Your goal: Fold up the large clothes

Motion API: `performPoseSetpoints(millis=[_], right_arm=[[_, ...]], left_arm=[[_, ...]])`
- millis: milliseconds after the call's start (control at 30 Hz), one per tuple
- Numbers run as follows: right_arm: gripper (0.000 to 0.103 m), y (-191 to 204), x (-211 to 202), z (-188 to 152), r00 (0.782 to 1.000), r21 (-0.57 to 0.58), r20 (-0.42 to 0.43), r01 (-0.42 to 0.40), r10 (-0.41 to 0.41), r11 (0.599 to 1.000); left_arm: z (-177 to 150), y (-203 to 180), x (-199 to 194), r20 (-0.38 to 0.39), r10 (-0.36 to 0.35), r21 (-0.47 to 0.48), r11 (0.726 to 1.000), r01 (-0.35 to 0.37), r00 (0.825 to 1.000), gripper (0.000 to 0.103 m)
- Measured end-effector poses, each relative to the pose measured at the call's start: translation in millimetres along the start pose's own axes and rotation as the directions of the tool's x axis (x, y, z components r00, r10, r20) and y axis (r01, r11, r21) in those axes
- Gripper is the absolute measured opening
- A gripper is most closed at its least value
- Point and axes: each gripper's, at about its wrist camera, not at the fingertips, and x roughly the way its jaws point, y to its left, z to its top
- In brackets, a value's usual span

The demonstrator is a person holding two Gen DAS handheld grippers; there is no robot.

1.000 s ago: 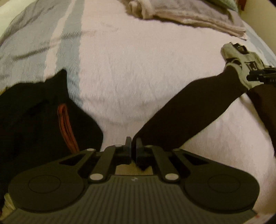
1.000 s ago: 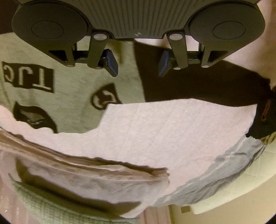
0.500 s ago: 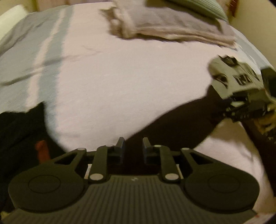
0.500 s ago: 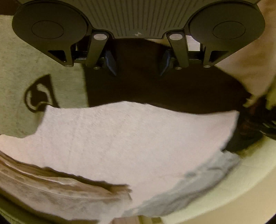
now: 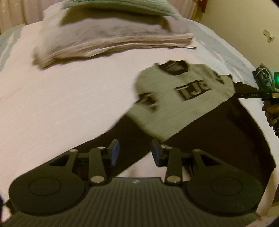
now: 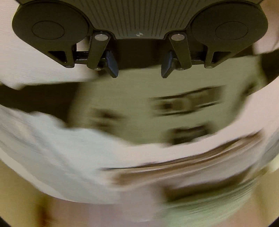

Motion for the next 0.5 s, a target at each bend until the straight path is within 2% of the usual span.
performPoseSetpoints(millis=[67, 133, 300, 433, 500], right_arm=[[0.052, -72.4, -4.3, 5.4, 0.997, 0.094, 0.018, 0.075, -0.077, 0.993], [0.052, -138.6, -9.7, 9.0, 0.992, 0.200, 0.027, 0.112, -0.120, 0.973], [0.052, -288.0, -14.9, 14.1, 0.979, 0.417, 0.043, 0.164, -0.199, 0.894], [0.052, -359.8, -4.2, 7.9, 0.975, 0.536, 0.024, 0.175, -0.222, 0.826], [0.052, -382.6, 3.7, 1.1, 0.981, 0.591, 0.025, 0.139, -0.190, 0.794]], left_arm=[[14.6, -36.8, 15.4, 0.005, 0.005, 0.014, 1.000, -0.005, 1.000, 0.040], [27.4, -71.2, 32.5, -0.004, 0.008, 0.024, 1.000, -0.008, 1.000, 0.042], [55.6, -158.1, 77.6, -0.041, 0.004, 0.033, 0.999, -0.003, 0.999, 0.043], [74.1, -210.1, 107.1, -0.054, 0.005, 0.044, 0.999, -0.003, 0.999, 0.048], [82.1, -230.1, 121.0, -0.066, 0.010, 0.067, 0.998, -0.006, 0.998, 0.050]])
